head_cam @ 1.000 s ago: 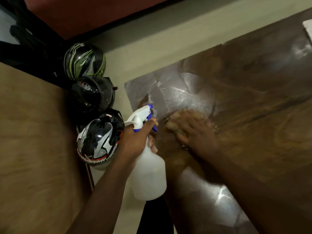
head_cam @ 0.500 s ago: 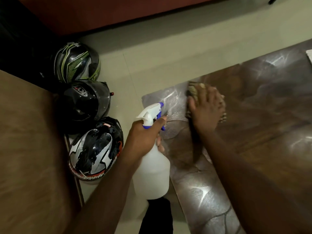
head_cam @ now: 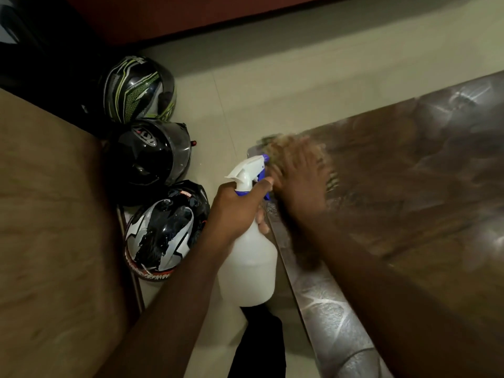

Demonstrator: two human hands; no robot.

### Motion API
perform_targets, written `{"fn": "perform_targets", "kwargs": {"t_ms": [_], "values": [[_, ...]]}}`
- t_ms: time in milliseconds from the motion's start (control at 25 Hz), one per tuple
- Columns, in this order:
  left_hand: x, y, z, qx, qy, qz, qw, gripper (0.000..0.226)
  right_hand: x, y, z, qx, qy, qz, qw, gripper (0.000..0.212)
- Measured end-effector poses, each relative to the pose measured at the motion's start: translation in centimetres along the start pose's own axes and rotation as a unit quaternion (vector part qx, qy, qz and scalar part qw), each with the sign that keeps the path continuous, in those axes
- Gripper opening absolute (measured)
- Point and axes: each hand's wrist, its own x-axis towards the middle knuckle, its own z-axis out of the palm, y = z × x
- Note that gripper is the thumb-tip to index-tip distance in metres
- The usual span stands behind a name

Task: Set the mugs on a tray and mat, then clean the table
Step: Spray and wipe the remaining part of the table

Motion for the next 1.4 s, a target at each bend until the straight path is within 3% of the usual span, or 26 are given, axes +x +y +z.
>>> {"fn": "perform_targets", "kwargs": {"t_ms": [80, 120, 160, 280, 320, 440, 520, 600, 640, 720, 800, 840, 920, 1000, 1120, 1200, 1320, 1360, 1400], "values": [[0.3, -0.2, -0.4, -0.004, 0.016, 0.003, 1.000, 0.030, -2.9, 0.1, -0.5, -0.003, -0.065, -0.181, 0.981, 0.052], [0.7, 0.0, -0.9, -0.006, 0.022, 0.002, 1.000, 0.032, -2.3, 2.3, -1.1, 0.001, -0.073, -0.201, 0.977, 0.049], [0.8, 0.2, -1.3, -0.005, 0.026, 0.003, 1.000, 0.034, -0.9, 4.5, -1.6, -0.019, -0.065, -0.159, 0.985, 0.051], [0.5, 0.8, 0.0, -0.003, 0.022, 0.011, 1.000, 0.035, 4.1, 8.7, -2.3, -0.048, 0.010, 0.114, 0.992, 0.053], [-0.1, 1.1, 1.5, 0.018, 0.024, 0.012, 0.999, 0.034, 3.9, 8.1, -2.0, -0.025, 0.028, 0.144, 0.989, 0.051], [-0.4, 1.1, 0.9, 0.003, 0.032, 0.014, 0.999, 0.028, -0.2, -0.1, 0.4, 0.046, 0.014, -0.058, 0.997, 0.051], [-0.4, 0.8, 0.7, -0.010, 0.035, 0.015, 0.999, 0.030, -5.1, 0.6, -0.3, 0.028, -0.031, -0.226, 0.973, 0.043], [-0.6, 0.9, 1.1, -0.012, 0.028, 0.012, 0.999, 0.032, -8.2, 4.9, -2.3, -0.011, -0.075, -0.288, 0.955, 0.044], [-0.6, 1.2, 1.6, -0.013, 0.022, 0.010, 1.000, 0.030, -8.0, 7.3, -2.9, -0.021, -0.077, -0.263, 0.961, 0.046], [-0.3, 1.7, 2.5, -0.008, 0.017, 0.023, 1.000, 0.027, -4.5, 9.9, -3.0, -0.039, -0.053, -0.115, 0.991, 0.049], [0.2, 1.2, 4.0, -0.003, 0.018, 0.027, 0.999, 0.027, -1.0, 8.7, -2.1, -0.037, -0.010, 0.063, 0.997, 0.050], [0.4, 1.0, 4.6, -0.002, 0.017, 0.028, 0.999, 0.027, -0.8, 7.1, -1.5, -0.019, -0.004, 0.096, 0.995, 0.052], [0.3, 0.2, 5.5, -0.005, 0.010, 0.029, 1.000, 0.025, -3.6, 3.2, -0.9, 0.031, -0.067, 0.040, 0.996, 0.058], [-0.8, -0.6, 6.4, -0.003, -0.003, 0.026, 1.000, 0.023, -10.0, 2.5, -2.2, 0.043, -0.113, -0.104, 0.987, 0.059], [-3.0, -1.9, 7.1, 0.022, 0.008, 0.007, 1.000, 0.026, -15.1, 8.6, -5.1, -0.008, -0.100, -0.216, 0.971, 0.050], [-4.2, -2.6, 7.6, 0.030, 0.024, -0.004, 0.999, 0.026, -14.0, 13.1, -6.1, -0.039, -0.082, -0.154, 0.984, 0.047], [-5.4, -2.9, 9.7, 0.034, 0.046, -0.005, 0.998, 0.025, -10.9, 12.9, -5.4, -0.036, -0.044, 0.084, 0.995, 0.049], [-5.7, -3.0, 10.6, 0.034, 0.055, 0.003, 0.998, 0.026, -11.3, 11.1, -4.8, -0.020, -0.040, 0.101, 0.994, 0.049], [-6.2, -3.1, 11.4, 0.036, 0.065, 0.012, 0.997, 0.029, -12.7, 9.2, -4.3, 0.008, -0.034, 0.063, 0.997, 0.049]]}}
